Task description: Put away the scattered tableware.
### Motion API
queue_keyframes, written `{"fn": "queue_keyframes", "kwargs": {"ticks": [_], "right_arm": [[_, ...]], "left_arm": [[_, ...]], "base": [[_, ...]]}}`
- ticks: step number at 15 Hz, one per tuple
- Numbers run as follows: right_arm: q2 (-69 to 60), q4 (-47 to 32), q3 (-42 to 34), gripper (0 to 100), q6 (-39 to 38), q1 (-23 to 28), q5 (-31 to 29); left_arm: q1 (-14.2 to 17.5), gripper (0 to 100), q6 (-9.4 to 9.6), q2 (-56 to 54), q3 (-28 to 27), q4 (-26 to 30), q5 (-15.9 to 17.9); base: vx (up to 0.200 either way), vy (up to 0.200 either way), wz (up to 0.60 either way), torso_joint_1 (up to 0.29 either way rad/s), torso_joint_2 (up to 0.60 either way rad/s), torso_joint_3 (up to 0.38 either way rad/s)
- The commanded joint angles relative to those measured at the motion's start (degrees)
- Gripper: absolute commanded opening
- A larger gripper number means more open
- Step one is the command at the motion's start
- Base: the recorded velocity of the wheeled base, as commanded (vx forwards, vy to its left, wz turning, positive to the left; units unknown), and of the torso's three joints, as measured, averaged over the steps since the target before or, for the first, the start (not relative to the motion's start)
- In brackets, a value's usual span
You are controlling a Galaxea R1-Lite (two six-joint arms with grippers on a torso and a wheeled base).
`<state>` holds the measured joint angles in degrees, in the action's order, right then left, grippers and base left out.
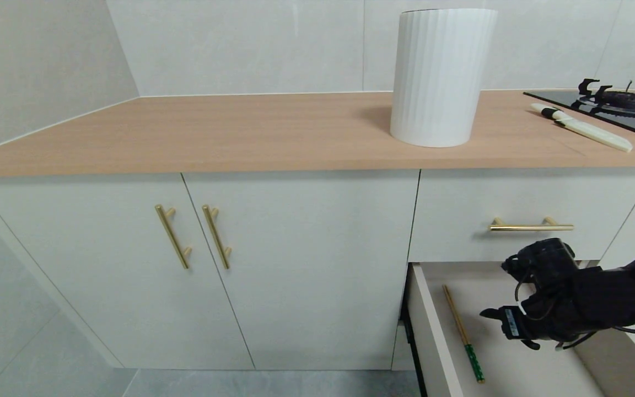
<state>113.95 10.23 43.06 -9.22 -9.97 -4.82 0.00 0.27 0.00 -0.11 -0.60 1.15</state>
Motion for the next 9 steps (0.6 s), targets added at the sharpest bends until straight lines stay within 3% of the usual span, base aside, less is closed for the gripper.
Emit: {"fn": "queue_keyframes", "kwargs": {"ticks": [1, 9], "right_arm": [[3.56, 1.02, -0.52, 0, -0.01, 0.39, -0.19], [7.52, 7.70, -1.48, 0, 0.69, 1.89, -0.11]], "left_arm": [[0.00, 100, 0.00, 0.09, 0.02, -0.02, 0.00], [0.00, 100, 0.00, 0.09, -0.07, -0.02, 0.00]], "base": [[0.000, 0.000, 0.00, 0.000, 0.00, 0.000], [0.000, 0.000, 0.00, 0.000, 0.00, 0.000]]}}
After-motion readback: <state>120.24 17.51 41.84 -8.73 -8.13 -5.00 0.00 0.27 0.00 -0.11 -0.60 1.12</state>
